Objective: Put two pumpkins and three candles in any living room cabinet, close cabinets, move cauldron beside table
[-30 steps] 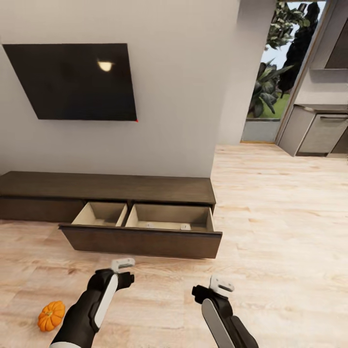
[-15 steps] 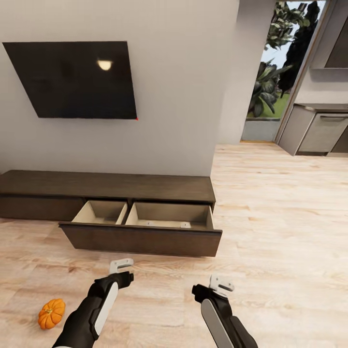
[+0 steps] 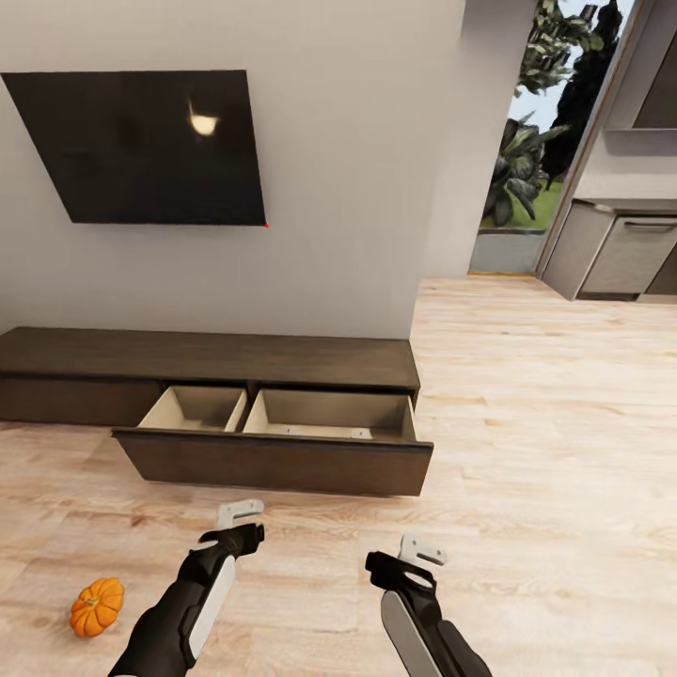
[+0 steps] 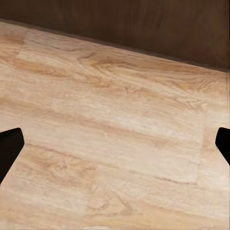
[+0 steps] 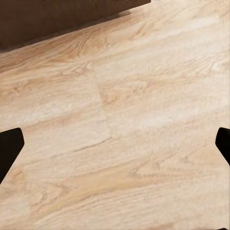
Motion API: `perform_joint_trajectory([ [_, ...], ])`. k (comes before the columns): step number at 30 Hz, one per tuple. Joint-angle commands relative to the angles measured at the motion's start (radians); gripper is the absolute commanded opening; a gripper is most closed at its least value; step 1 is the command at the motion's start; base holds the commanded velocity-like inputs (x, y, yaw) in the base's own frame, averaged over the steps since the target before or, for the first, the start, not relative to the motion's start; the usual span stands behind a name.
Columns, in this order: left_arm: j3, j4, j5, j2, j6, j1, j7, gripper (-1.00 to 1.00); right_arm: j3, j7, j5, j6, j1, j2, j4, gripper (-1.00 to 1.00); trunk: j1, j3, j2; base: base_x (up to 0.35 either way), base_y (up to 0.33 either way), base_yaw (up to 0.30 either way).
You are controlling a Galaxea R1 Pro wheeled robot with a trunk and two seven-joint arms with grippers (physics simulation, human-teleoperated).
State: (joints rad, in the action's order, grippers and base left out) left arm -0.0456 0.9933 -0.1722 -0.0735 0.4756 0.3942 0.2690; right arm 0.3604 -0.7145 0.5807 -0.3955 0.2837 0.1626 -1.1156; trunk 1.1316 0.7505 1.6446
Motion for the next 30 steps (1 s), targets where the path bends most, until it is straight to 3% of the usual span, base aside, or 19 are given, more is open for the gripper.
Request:
perform_joint_trajectory([
  [1, -0.010, -0.002, 0.000, 0.000, -0.010, 0.000, 0.000, 1.00, 0.007, 0.001, 0.000, 0.021, 0.000, 0.000, 0.009, 1.00, 0.004, 0.003, 0.007, 0.000, 0.000, 0.000],
  [7, -0.034, -0.039, 0.002, 0.000, -0.083, -0.001, 0.001, 1.00, 0.055, 0.051, -0.015, 0.129, 0.005, 0.000, 0.087, 1.00, 0.027, 0.022, 0.049, 0.000, 0.000, 0.000],
  [14, -0.038, -0.078, 0.003, 0.000, -0.141, -0.001, 0.001, 1.00, 0.066, 0.072, -0.021, 0.228, 0.010, -0.002, 0.133, 1.00, 0.054, 0.044, 0.098, 0.000, 0.000, 0.000],
  [19, -0.038, -0.084, 0.003, 0.001, -0.145, -0.002, 0.001, 1.00, 0.070, 0.074, -0.039, 0.246, 0.010, -0.008, 0.142, 1.00, 0.073, 0.060, 0.133, 0.000, 0.000, 0.000],
  [23, -0.038, -0.097, 0.003, 0.001, -0.180, -0.002, 0.001, 1.00, 0.084, 0.076, -0.046, 0.292, 0.009, -0.006, 0.210, 1.00, 0.088, 0.072, 0.161, 0.000, 0.000, 0.000],
  [26, -0.039, -0.135, 0.003, 0.001, -0.246, -0.002, 0.001, 1.00, 0.127, 0.076, -0.047, 0.388, 0.009, -0.004, 0.269, 1.00, 0.100, 0.082, 0.182, 0.000, 0.000, 0.000],
  [30, -0.058, -0.197, 0.003, 0.001, -0.348, -0.002, 0.001, 1.00, 0.201, 0.076, -0.046, 0.587, 0.007, -0.003, 0.378, 1.00, 0.115, 0.094, 0.210, 0.000, 0.000, 0.000],
])
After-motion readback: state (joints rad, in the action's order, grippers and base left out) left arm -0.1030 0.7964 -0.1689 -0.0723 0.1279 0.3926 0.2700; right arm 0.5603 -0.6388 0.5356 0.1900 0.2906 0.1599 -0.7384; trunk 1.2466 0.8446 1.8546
